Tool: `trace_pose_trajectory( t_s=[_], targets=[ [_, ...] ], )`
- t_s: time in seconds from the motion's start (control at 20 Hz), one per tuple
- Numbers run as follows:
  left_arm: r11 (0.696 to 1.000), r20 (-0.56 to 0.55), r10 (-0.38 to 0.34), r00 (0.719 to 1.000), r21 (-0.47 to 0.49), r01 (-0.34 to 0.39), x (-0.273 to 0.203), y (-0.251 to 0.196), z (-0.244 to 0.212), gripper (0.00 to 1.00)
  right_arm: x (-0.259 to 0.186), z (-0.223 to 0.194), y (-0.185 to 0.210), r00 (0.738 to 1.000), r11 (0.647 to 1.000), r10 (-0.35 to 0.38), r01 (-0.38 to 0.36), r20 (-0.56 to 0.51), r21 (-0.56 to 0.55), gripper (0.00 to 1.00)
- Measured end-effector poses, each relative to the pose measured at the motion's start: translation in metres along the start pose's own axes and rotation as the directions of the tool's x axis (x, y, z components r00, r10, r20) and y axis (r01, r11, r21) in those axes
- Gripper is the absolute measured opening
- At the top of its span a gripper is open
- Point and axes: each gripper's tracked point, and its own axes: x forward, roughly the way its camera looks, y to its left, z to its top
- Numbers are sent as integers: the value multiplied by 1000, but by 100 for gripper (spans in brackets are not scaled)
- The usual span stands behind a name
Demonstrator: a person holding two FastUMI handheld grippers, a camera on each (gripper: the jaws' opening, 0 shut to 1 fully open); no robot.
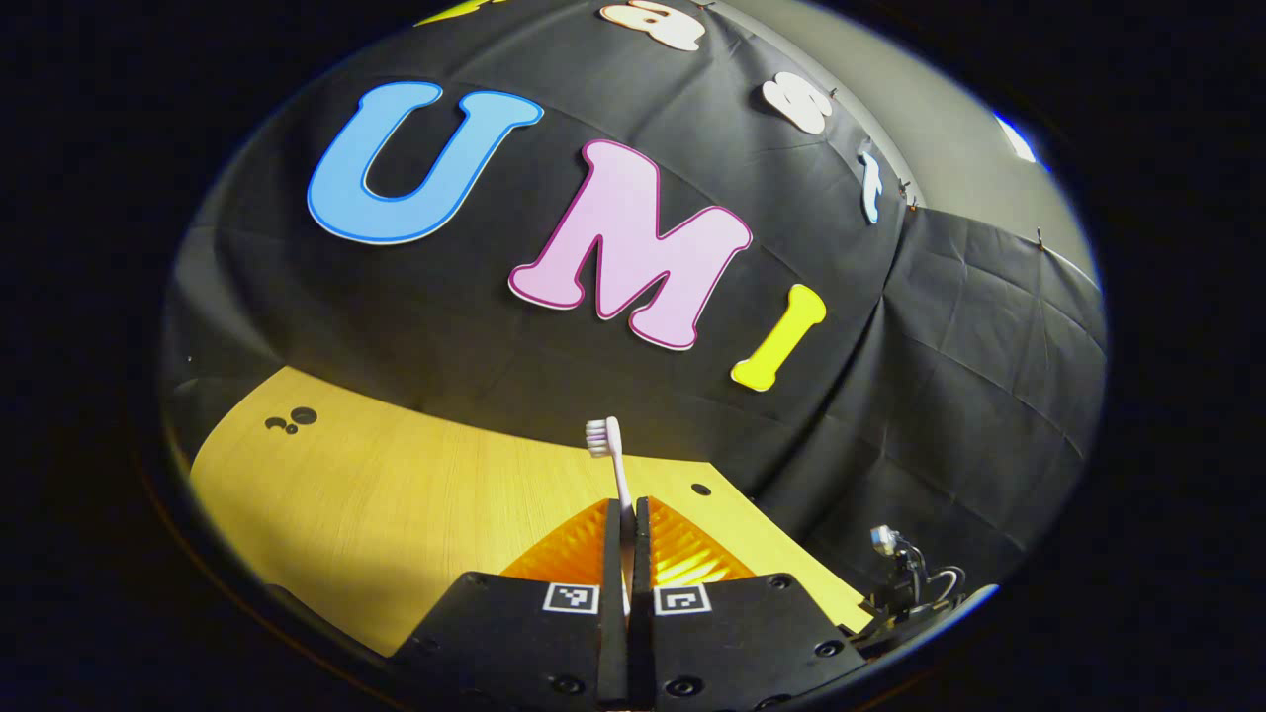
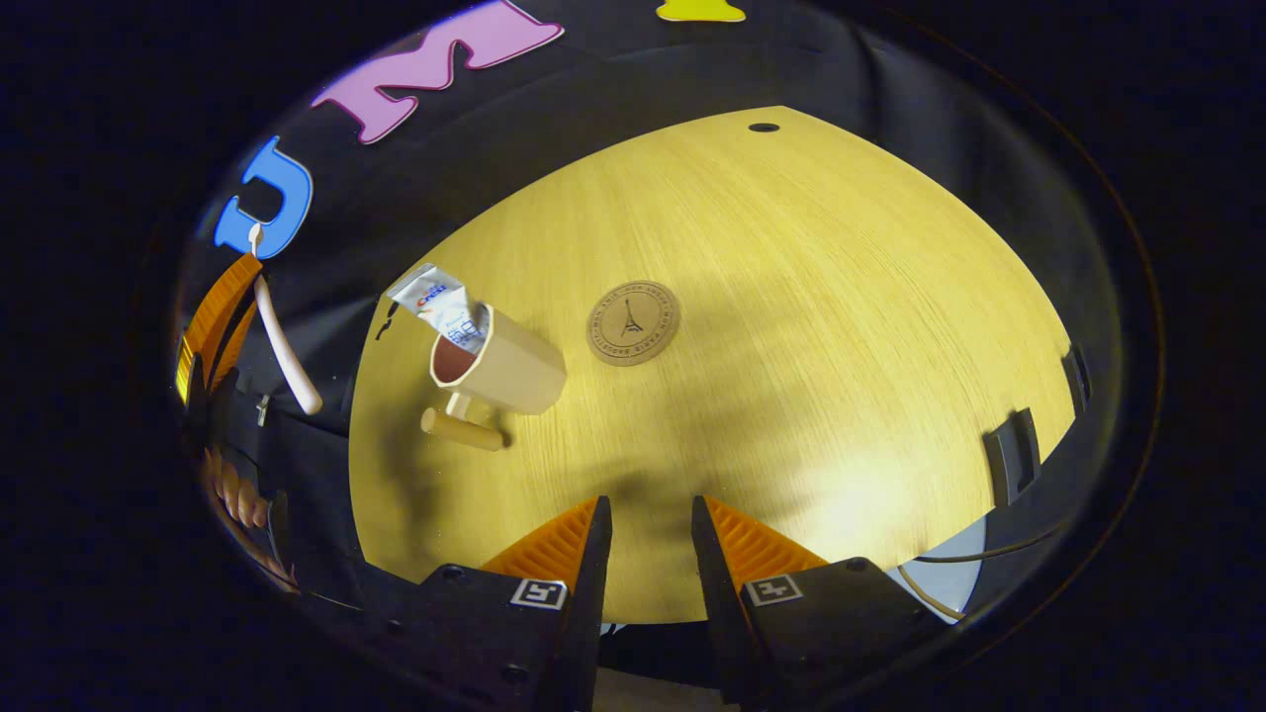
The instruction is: Put the toothbrush and toothpaste on the desktop into the cup, then pick up the cup and place it on the coaster on the desktop.
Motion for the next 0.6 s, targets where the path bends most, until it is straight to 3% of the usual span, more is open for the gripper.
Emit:
trace_pose_trajectory(
  t_s=[0.15,0.4,0.6],
  targets=[
    [1000,15,-7,1000,19,7,23,9,-5,6,-2,3,-12,1000,999,-20,19,9,42,50],
    [994,4,-6,1000,107,5,49,24,-32,6,-10,-1,-29,997,997,-76,76,27,23,50],
    [993,17,-13,1000,121,11,61,28,-48,6,-13,-4,-38,994,995,-102,101,38,25,50]
  ],
)
